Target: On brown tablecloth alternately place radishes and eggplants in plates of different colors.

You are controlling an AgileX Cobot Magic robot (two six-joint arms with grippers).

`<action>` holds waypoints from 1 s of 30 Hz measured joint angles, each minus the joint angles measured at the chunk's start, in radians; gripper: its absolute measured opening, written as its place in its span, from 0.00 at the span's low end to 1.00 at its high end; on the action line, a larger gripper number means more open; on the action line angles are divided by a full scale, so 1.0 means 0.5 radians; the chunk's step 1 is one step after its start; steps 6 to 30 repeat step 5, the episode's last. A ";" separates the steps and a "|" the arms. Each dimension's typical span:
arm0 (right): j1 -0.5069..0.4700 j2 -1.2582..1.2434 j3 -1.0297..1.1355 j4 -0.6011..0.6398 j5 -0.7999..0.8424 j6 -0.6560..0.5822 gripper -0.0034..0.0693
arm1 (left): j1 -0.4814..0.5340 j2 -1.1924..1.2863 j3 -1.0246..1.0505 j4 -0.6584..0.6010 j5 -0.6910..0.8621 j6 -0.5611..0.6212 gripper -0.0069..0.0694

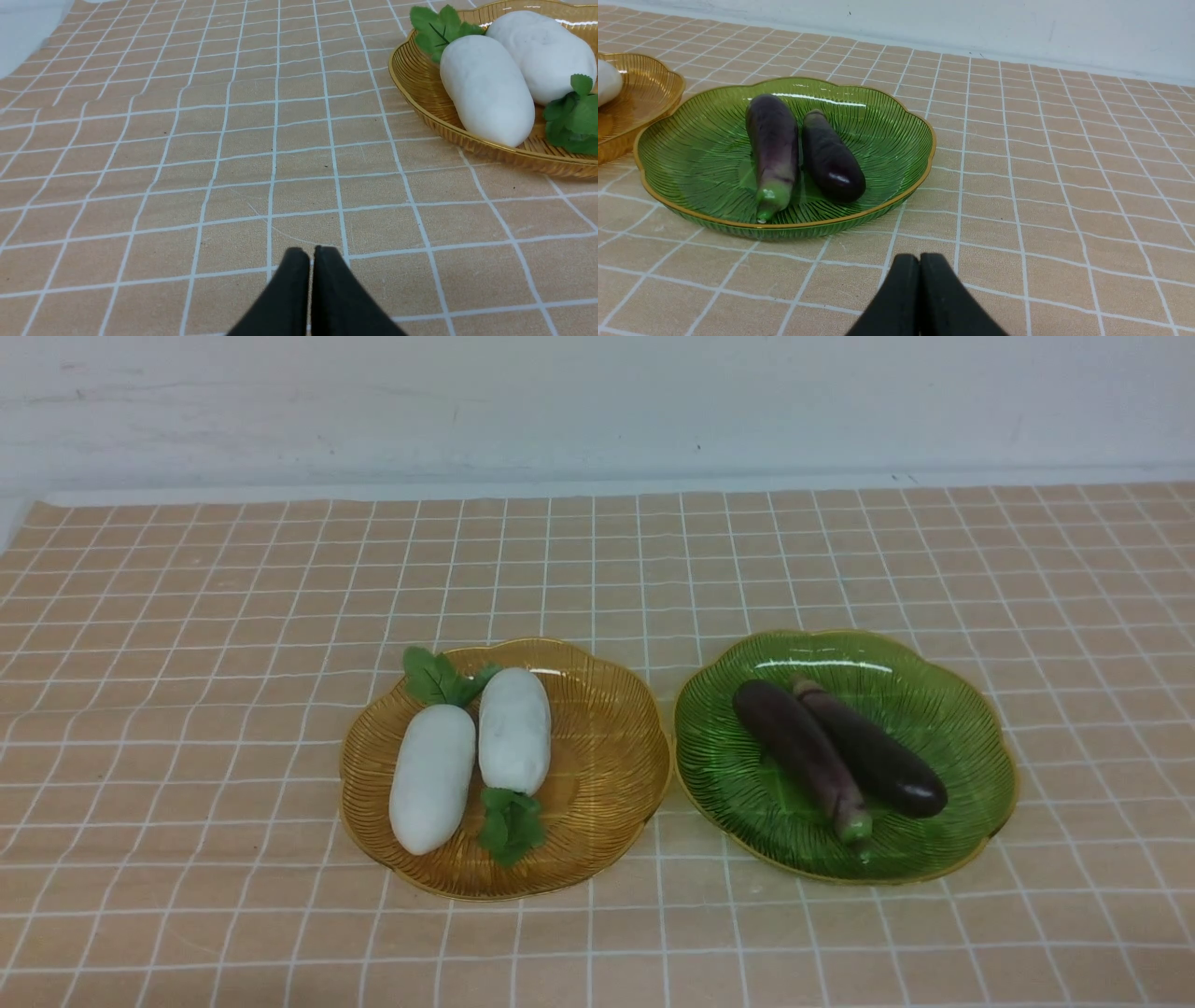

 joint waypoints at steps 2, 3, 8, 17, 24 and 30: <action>0.000 0.000 0.000 0.000 0.000 0.000 0.03 | 0.000 0.000 0.000 0.000 0.000 0.000 0.09; 0.000 0.000 0.000 0.000 0.000 0.000 0.03 | 0.000 0.000 0.000 0.000 0.000 0.000 0.09; 0.000 0.000 0.000 0.000 0.000 0.000 0.03 | 0.000 0.000 0.000 0.000 0.000 0.000 0.09; 0.000 0.000 0.000 0.000 0.000 0.000 0.03 | 0.000 0.000 0.000 0.000 0.000 0.000 0.09; 0.000 0.000 0.000 0.000 0.000 0.000 0.03 | 0.000 0.000 0.000 0.000 0.000 0.000 0.09; 0.000 0.000 0.000 0.000 0.000 0.000 0.03 | 0.000 0.000 0.000 0.000 0.000 0.000 0.09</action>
